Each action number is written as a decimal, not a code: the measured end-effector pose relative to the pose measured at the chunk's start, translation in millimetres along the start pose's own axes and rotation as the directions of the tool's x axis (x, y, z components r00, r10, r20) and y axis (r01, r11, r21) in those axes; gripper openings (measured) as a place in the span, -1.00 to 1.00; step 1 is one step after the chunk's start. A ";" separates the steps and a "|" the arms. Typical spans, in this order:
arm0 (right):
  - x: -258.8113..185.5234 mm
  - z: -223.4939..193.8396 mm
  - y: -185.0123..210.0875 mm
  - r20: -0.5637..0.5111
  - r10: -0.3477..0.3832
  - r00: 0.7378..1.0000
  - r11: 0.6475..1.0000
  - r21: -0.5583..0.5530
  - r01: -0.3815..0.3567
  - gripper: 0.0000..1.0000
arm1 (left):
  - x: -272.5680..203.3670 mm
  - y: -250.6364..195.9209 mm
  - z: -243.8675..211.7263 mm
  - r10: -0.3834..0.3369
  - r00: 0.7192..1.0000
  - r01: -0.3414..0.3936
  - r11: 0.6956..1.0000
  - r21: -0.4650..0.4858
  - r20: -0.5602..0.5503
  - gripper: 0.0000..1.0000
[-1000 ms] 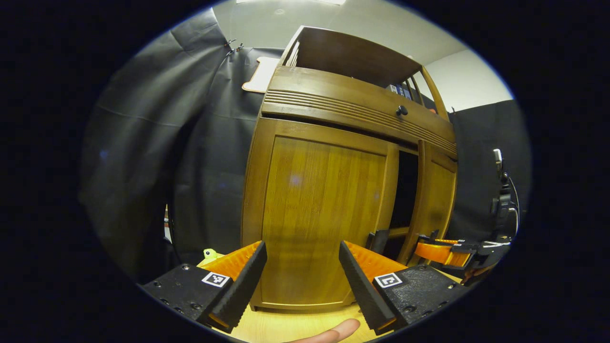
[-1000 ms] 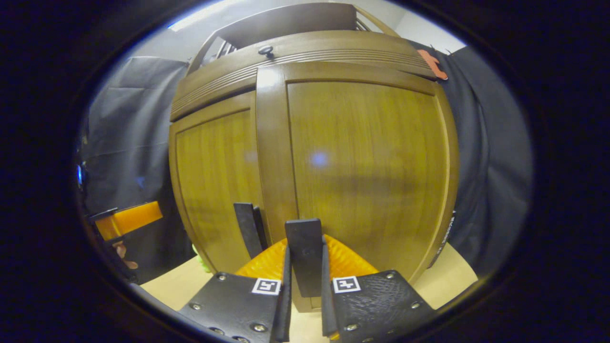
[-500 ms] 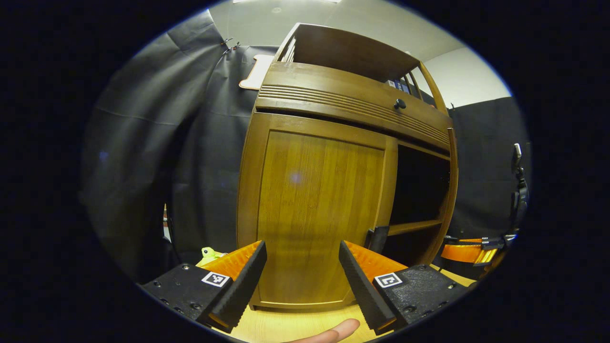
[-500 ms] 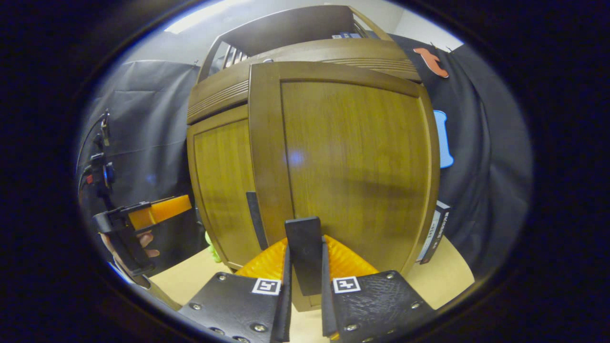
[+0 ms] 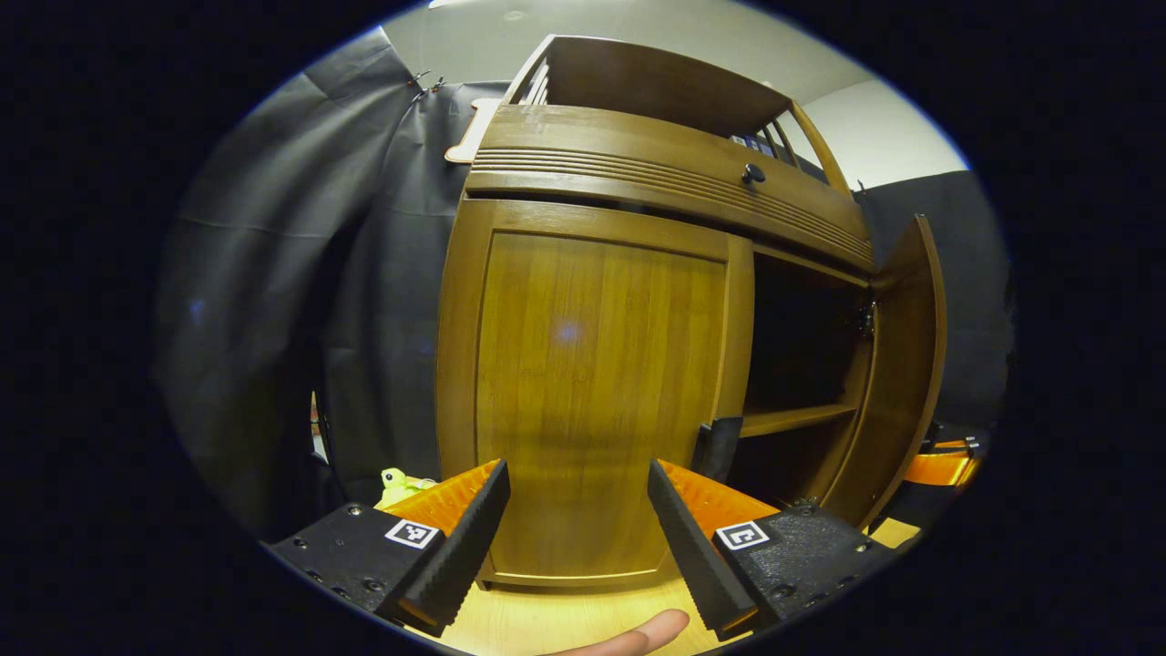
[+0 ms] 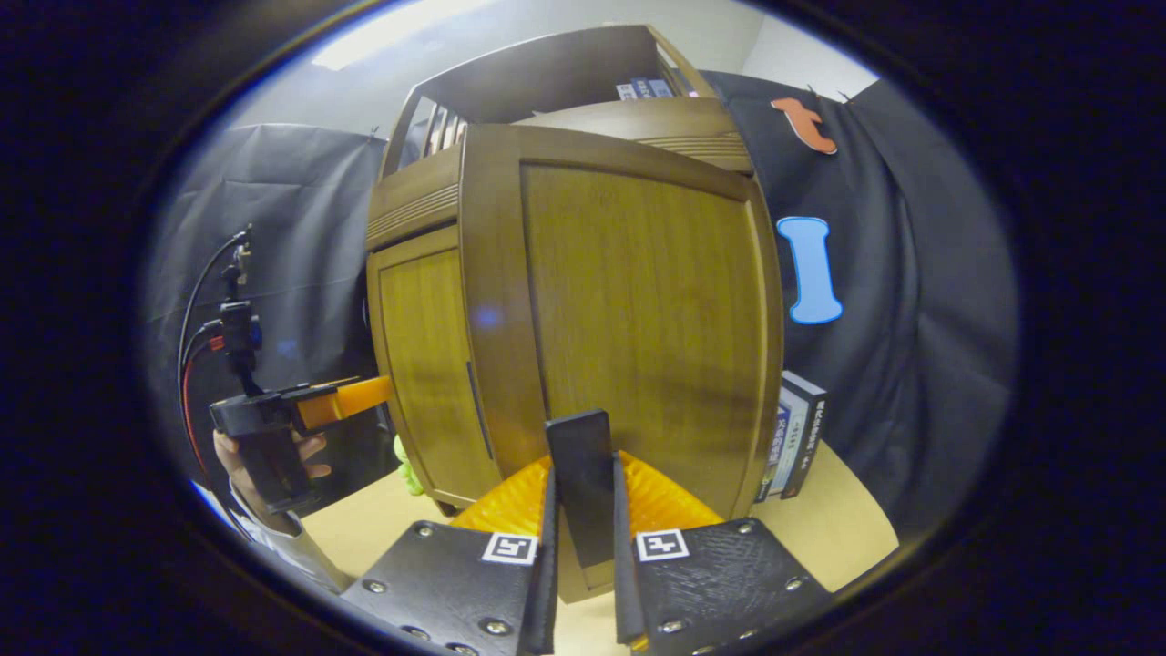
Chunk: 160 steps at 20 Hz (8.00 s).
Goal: Open the right door of the double-door shoe cabinet with the right hand, and open the left door with the left hand.
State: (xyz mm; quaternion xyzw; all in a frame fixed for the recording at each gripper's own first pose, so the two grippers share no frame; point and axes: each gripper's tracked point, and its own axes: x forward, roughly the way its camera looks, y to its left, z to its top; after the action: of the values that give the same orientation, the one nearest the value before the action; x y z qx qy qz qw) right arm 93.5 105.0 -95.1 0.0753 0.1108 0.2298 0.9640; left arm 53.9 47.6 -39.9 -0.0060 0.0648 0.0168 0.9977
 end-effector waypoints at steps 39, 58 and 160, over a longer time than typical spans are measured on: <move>-109.3 8.2 -212.8 0.089 -0.161 0.983 0.982 -0.088 0.169 -0.94 | 57.1 -100.0 -44.7 -0.084 0.996 0.082 0.994 0.072 0.034 0.80; -259.4 -27.0 -173.5 0.205 -0.539 0.817 0.776 -0.255 0.576 0.99 | 93.5 -104.8 -61.0 -0.014 1.000 0.010 0.992 0.128 0.027 -0.20; -240.8 -32.4 -13.2 0.253 -0.257 0.933 0.959 -0.056 0.279 0.95 | -217.1 77.8 47.5 0.177 0.968 -0.193 0.978 0.077 0.177 0.86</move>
State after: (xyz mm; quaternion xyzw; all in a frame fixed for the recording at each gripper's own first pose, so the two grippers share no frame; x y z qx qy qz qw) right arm -118.3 -14.3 -85.9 0.0431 -0.0096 0.0899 0.9950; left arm -157.7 119.0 34.5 0.0486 -0.0193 0.1075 0.9928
